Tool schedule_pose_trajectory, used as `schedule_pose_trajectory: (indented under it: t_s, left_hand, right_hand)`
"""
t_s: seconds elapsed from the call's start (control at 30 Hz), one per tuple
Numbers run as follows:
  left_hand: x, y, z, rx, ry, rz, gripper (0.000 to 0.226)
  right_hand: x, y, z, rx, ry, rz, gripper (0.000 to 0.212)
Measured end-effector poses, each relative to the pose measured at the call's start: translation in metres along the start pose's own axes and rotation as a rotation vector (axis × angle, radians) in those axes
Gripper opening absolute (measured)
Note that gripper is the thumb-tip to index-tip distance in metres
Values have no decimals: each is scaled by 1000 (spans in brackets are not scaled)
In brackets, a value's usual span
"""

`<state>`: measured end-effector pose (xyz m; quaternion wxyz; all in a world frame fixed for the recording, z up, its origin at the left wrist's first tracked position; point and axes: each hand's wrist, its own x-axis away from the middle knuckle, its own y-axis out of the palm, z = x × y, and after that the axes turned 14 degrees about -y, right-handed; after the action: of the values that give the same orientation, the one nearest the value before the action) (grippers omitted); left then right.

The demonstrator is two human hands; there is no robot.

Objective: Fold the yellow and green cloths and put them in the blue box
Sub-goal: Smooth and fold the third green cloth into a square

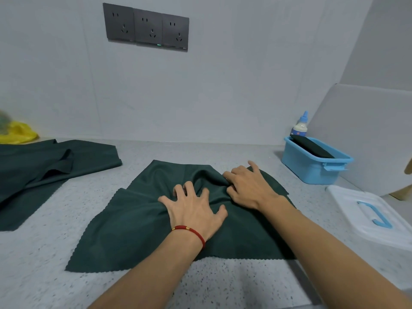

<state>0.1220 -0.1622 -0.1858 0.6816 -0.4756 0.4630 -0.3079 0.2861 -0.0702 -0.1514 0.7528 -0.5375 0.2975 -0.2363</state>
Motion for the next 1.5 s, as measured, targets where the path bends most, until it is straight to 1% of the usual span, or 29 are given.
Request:
schedule_pose_trajectory:
  t_s: [0.03,0.07,0.17,0.27,0.33,0.4,0.43,0.5,0.57,0.6,0.63,0.67,0.7,0.73,0.77,0.8,0.83,0.87,0.9,0.93,1.0,1.03,1.1,1.17,1.2,1.27,1.37,1.43,1.5]
  left_hand:
    - [0,-1,1,-2,0,1,73]
    - [1,-2,1,-3,1,3,72]
    - [1,-2,1,-6,-3,2,72]
    - [0,-2,2,-15,5,2,72]
    - [0,-3,2,-17,10,7,72]
    - [0,-3,1,-28,20,20,71]
    - [0,-4,-1,-30,27,32,71]
    - [-1,-4,-1,-29,20,50,70]
    - [-3,-4,0,-32,-2,46,69]
    - [-5,-4,1,-36,-14,39,69]
    - [-6,-4,1,-36,-24,29,68]
    - [-6,-4,1,-28,-36,16,67]
    - [-4,-4,0,-18,-45,11,65]
    - [-2,-5,1,-2,-55,12,63]
    - [1,-7,1,22,-61,24,62]
    - [4,-12,2,58,-60,36,62]
    - [7,-17,2,97,-41,64,63]
    - [7,-22,3,112,9,107,65]
    - [6,-25,4,104,83,155,66]
    - [7,-27,4,71,172,185,66]
    - [7,-27,5,-3,334,181,53]
    - [8,-26,4,-20,367,142,45]
    - [12,-23,3,2,357,65,40]
    - [14,-22,3,27,352,70,36]
    - [13,-22,2,30,354,80,35]
    - [12,-20,3,43,347,94,35]
    - [12,-16,5,71,335,81,39]
    - [14,-13,4,86,333,66,41]
    - [16,-10,3,113,323,62,40]
  right_hand:
    - [1,1,0,6,0,7,18]
    - [2,3,0,27,-6,17,20]
    - [1,5,-7,-8,11,-13,36]
    - [-10,5,-10,-42,111,-132,58]
    - [-25,0,-8,-56,215,-206,58]
    - [-33,-4,-9,3,268,-215,49]
    - [-33,-3,-10,83,237,-165,37]
    - [-25,-4,-14,252,125,-21,8]
    - [-12,-5,-17,349,69,109,14]
    - [-4,-5,-17,350,42,210,15]
    - [4,-6,-18,312,-2,304,13]
    - [14,-6,-17,263,-67,327,10]
    - [24,-6,-17,188,-131,291,7]
    - [33,-6,-18,96,-151,200,13]
    - [39,-8,-19,-2,-128,93,24]
    - [43,-11,-17,-124,-73,25,36]
    - [45,-15,-16,-255,12,7,47]
    - [45,-17,-13,-346,85,37,56]
    - [42,-19,-11,-373,131,74,59]
    - [38,-20,-9,-355,151,102,54]
    - [28,-19,-9,-283,179,124,31]
    - [23,-19,-9,-262,204,103,31]
    - [12,-18,-7,-236,252,17,36]
    - [1,-22,-5,-201,238,-87,31]
    - [-4,-25,-3,-195,215,-105,26]
    - [-12,-34,0,-202,179,-76,17]
    - [-22,-44,11,-332,230,43,7]
    - [-24,-47,19,-493,308,96,9]
    - [-27,-47,26,-646,360,99,10]
